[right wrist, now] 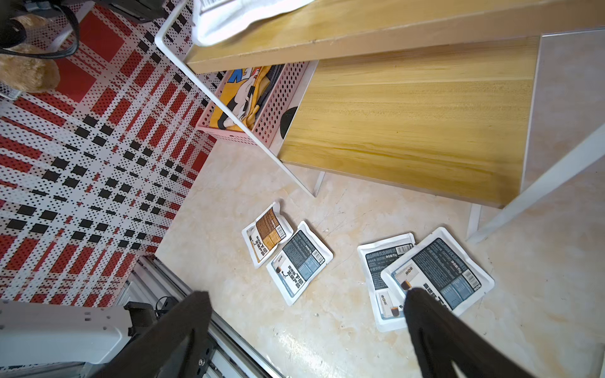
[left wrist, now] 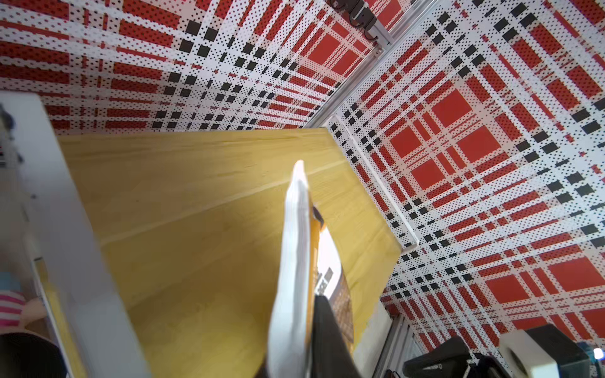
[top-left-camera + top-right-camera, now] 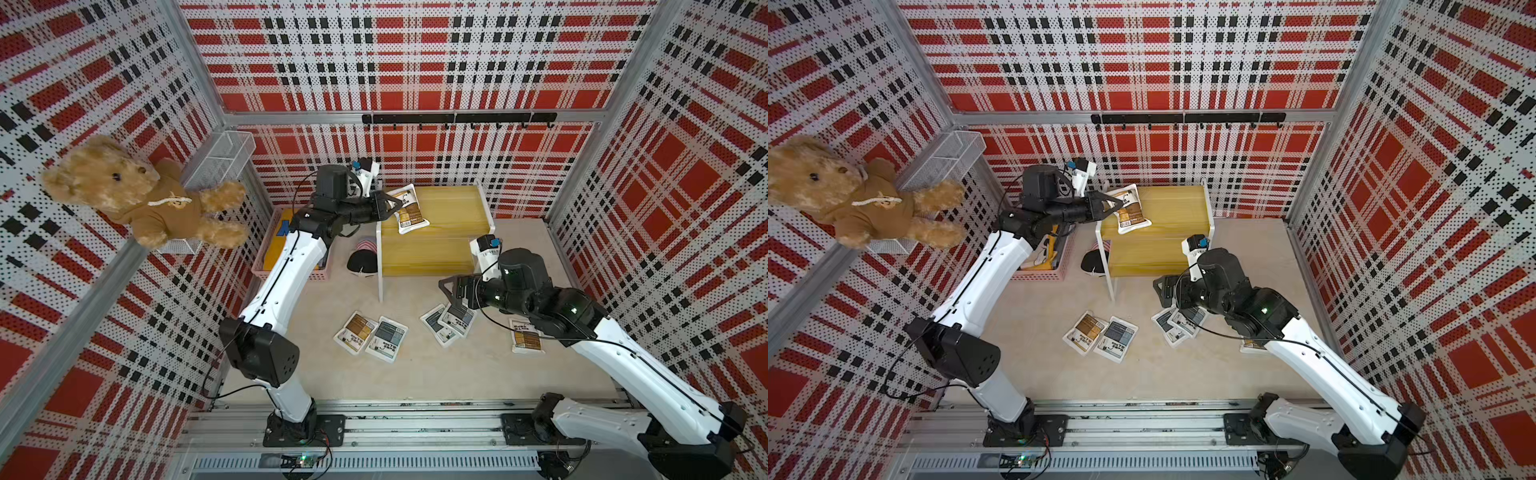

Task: Place the bagged coffee beans on the shelf by color
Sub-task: Place the bagged coffee beans on the shelf, then adjust the bagged coffee beans on the shelf.

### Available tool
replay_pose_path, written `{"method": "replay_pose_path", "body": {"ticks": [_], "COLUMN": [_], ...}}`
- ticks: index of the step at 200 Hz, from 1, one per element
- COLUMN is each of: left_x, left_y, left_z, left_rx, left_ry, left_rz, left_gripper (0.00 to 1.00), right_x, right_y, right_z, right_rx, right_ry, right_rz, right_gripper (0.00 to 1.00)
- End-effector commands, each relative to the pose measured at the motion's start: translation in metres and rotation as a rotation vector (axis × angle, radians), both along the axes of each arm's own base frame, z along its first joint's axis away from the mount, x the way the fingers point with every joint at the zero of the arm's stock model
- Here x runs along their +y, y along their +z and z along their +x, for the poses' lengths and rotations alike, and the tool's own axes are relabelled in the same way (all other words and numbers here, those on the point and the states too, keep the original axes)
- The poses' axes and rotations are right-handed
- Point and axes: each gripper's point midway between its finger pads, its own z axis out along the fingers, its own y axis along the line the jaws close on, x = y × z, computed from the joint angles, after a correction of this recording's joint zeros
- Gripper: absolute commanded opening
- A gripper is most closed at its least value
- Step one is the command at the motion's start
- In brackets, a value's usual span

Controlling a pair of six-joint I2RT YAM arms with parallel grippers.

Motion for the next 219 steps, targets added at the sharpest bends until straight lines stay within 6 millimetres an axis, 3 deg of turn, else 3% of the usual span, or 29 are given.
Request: {"method": "replay_pose_path", "body": {"ticks": [1,39,50,76,79,91,118,147,169,195,219], "left_x": [0.004,0.02,0.022,0.026,0.04,0.047,0.064,0.079,0.079,0.079,0.081], "left_y": [-0.005,0.004,0.009,0.023,0.025,0.036,0.066,0.094,0.088,0.073,0.052], "left_z": [0.009,0.019,0.021,0.024,0.03,0.032,0.031,0.014,0.0,-0.024,-0.048], "left_rx": [0.009,-0.011,-0.021,-0.055,-0.06,-0.083,-0.156,-0.226,-0.212,-0.195,-0.172], "left_ry": [0.024,0.078,0.089,0.12,0.153,0.174,0.238,0.286,0.284,0.285,0.295], "left_rz": [0.017,0.015,0.014,0.01,0.009,-0.004,-0.024,-0.072,-0.114,-0.183,-0.225], "left_gripper": [0.24,0.26,0.35,0.39,0.42,0.47,0.52,0.62,0.62,0.62,0.63], "right_x": [-0.001,0.0,0.001,0.005,0.006,0.008,0.016,0.033,0.047,0.066,0.068], "right_y": [0.002,0.01,0.014,0.024,0.025,0.031,0.057,0.095,0.118,0.141,0.129], "right_z": [0.002,0.001,0.0,-0.001,-0.001,-0.002,-0.004,-0.001,0.011,0.047,0.076], "right_rx": [-0.018,-0.028,-0.033,-0.042,-0.044,-0.048,-0.078,-0.118,-0.147,-0.174,-0.152], "right_ry": [-0.002,0.002,0.008,0.027,0.03,0.041,0.08,0.145,0.156,0.134,0.124], "right_rz": [0.008,0.029,0.037,0.062,0.063,0.078,0.126,0.192,0.22,0.236,0.184], "right_gripper": [1.0,1.0,1.0,1.0,1.0,1.0,1.0,1.0,1.0,1.0,1.0]}}
